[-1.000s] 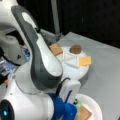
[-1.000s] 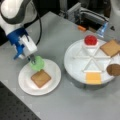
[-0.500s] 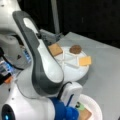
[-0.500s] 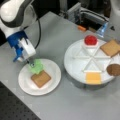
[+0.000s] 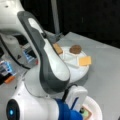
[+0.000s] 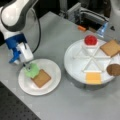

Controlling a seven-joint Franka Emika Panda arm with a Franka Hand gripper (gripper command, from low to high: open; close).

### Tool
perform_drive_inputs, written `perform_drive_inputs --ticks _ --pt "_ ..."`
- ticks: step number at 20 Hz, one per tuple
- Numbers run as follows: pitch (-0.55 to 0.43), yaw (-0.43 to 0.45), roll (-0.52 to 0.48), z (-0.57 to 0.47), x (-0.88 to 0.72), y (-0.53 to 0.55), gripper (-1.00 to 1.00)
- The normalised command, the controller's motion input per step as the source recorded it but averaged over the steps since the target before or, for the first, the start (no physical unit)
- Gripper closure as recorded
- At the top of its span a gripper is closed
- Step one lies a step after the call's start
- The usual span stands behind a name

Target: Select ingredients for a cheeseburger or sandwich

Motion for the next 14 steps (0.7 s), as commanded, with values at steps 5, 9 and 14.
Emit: perform_drive_inputs --ticks 5,9,14 --pt "-0.103 0.064 0.052 -0.08 0.11 -0.03 1.0" --pt "-0.103 0.081 0.064 -0.12 0.01 -0.1 1.0" --pt "-0.106 0.066 0.062 -0.16 -0.17 -0.12 1.0"
